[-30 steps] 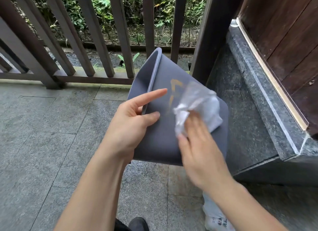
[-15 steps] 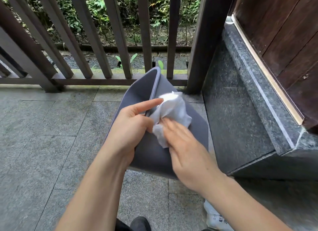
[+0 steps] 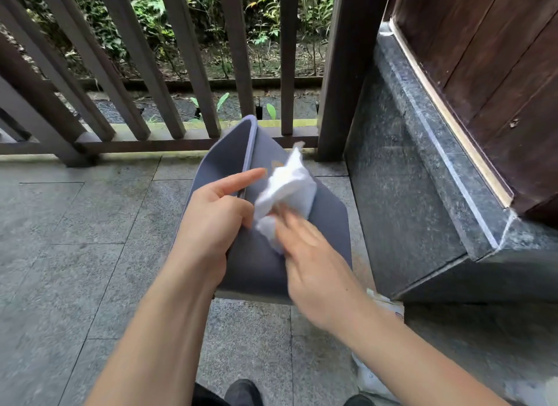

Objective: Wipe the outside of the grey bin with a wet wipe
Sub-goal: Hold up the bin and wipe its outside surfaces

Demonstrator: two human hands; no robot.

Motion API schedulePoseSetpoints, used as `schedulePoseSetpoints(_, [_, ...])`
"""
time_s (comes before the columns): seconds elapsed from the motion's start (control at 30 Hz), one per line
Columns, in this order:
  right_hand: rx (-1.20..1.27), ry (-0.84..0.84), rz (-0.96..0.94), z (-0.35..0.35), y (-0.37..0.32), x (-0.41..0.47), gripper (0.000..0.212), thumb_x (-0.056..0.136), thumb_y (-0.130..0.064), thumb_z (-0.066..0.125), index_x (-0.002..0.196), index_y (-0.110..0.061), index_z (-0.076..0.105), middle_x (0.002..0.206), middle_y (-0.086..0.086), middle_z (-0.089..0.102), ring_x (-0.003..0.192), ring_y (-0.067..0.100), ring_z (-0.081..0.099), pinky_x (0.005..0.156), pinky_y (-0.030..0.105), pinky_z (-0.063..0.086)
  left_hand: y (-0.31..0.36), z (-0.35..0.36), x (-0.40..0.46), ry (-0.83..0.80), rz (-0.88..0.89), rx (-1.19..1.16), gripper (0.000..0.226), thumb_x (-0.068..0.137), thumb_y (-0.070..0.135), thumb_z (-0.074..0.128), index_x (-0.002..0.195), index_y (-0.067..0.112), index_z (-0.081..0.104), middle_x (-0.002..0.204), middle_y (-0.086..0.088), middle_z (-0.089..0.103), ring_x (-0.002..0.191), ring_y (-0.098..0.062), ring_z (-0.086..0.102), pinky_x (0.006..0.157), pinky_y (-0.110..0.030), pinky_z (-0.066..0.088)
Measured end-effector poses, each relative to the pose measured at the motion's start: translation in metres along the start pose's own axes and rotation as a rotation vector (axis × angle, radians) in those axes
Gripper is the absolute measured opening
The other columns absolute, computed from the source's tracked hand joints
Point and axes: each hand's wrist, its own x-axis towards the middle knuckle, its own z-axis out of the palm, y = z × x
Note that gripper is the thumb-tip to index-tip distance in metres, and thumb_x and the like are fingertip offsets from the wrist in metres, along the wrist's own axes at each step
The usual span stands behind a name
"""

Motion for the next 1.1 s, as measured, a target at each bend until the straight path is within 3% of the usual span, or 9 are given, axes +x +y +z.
schedulePoseSetpoints(0.1, [-0.017, 0.005, -0.119, 0.003, -0.006, 0.001, 0.063, 0.093, -0.009, 0.038, 0.153, -0.028, 0.036, 0.165, -0.004, 0.027, 0.153, 0.013, 0.020, 0.122, 0.035, 0.026, 0.001, 0.002, 0.001, 0.020, 0.004, -0.069, 0.072, 0.053, -0.004, 0.046, 0.103, 0.033, 0.083, 0.089, -0.008, 0.079, 0.071, -0.018, 0.068, 0.064, -0.025, 0.056])
schedulePoseSetpoints(0.2, [-0.092, -0.070, 0.168, -0.001, 0.017, 0.010, 0.072, 0.088, -0.004, 0.036, 0.155, -0.031, 0.030, 0.168, 0.000, 0.017, 0.153, 0.021, 0.016, 0.119, 0.045, 0.029, 0.000, 0.003, 0.000, 0.080, 0.000, -0.032, 0.074, 0.059, -0.010, 0.045, 0.097, 0.042, 0.082, 0.072, -0.002, 0.068, 0.056, -0.014, 0.049, 0.050, -0.020, 0.040])
schedulePoseSetpoints(0.33, [-0.111, -0.227, 0.415, -0.007, 0.041, 0.011, 0.072, 0.089, 0.000, 0.034, 0.157, -0.023, 0.023, 0.160, 0.007, 0.028, 0.147, 0.029, 0.025, 0.115, 0.044, 0.032, 0.000, 0.004, -0.002, 0.109, -0.025, 0.010, 0.076, 0.058, -0.006, 0.047, 0.101, 0.048, 0.080, 0.066, 0.008, 0.067, 0.071, -0.020, 0.045, 0.068, -0.033, 0.037])
schedulePoseSetpoints(0.5, [0.023, -0.073, 0.204, -0.002, 0.019, 0.009, 0.070, 0.086, 0.005, 0.035, 0.153, -0.014, 0.034, 0.159, 0.005, 0.036, 0.147, 0.022, 0.030, 0.120, 0.033, 0.025, 0.000, 0.010, -0.002, 0.091, -0.028, 0.008, 0.076, 0.058, -0.008, 0.046, 0.105, 0.041, 0.081, 0.070, -0.005, 0.066, 0.063, -0.023, 0.042, 0.065, -0.034, 0.037])
schedulePoseSetpoints(0.63, [0.125, -0.002, -0.064, 0.000, 0.002, 0.008, 0.069, 0.086, -0.005, 0.033, 0.153, -0.022, 0.038, 0.162, -0.004, 0.034, 0.148, 0.008, 0.026, 0.120, 0.018, 0.018, -0.001, 0.010, -0.001, 0.050, -0.011, -0.042, 0.070, 0.067, -0.015, 0.044, 0.112, 0.024, 0.079, 0.073, -0.002, 0.076, 0.058, -0.015, 0.064, 0.053, -0.020, 0.049])
schedulePoseSetpoints(0.77, [0.044, -0.116, 0.290, -0.006, 0.033, 0.015, 0.067, 0.086, 0.000, 0.037, 0.151, -0.019, 0.037, 0.157, 0.003, 0.041, 0.142, 0.025, 0.037, 0.113, 0.033, 0.035, 0.001, 0.005, -0.006, 0.077, -0.021, 0.011, 0.073, 0.059, -0.006, 0.047, 0.103, 0.042, 0.081, 0.080, -0.007, 0.066, 0.066, -0.023, 0.044, 0.063, -0.031, 0.037])
schedulePoseSetpoints(0.87, [-0.089, -0.334, 0.626, -0.016, 0.058, 0.014, 0.063, 0.090, -0.004, 0.040, 0.151, -0.014, 0.029, 0.146, 0.014, 0.045, 0.128, 0.036, 0.049, 0.094, 0.038, 0.043, 0.002, 0.001, -0.012, 0.053, -0.016, 0.006, 0.077, 0.050, 0.003, 0.048, 0.103, 0.049, 0.079, 0.091, -0.003, 0.074, 0.073, -0.025, 0.053, 0.070, -0.037, 0.042])
schedulePoseSetpoints(0.97, [-0.126, -0.343, 0.701, -0.018, 0.067, 0.010, 0.049, 0.092, -0.005, 0.041, 0.141, -0.010, 0.038, 0.141, 0.013, 0.041, 0.119, 0.036, 0.052, 0.084, 0.037, 0.043, 0.003, 0.000, -0.016, 0.016, -0.023, 0.010, 0.079, 0.047, 0.004, 0.050, 0.105, 0.050, 0.078, 0.109, -0.010, 0.077, 0.080, -0.030, 0.061, 0.075, -0.042, 0.048])
schedulePoseSetpoints(1.1, [-0.109, -0.288, 0.737, -0.021, 0.068, 0.012, 0.049, 0.092, -0.004, 0.038, 0.140, -0.011, 0.041, 0.141, 0.015, 0.037, 0.126, 0.035, 0.045, 0.098, 0.038, 0.043, 0.004, -0.001, -0.021, -0.054, -0.033, 0.001, 0.077, 0.057, -0.004, 0.048, 0.107, 0.046, 0.079, 0.104, -0.017, 0.079, 0.072, -0.029, 0.059, 0.071, -0.041, 0.047])
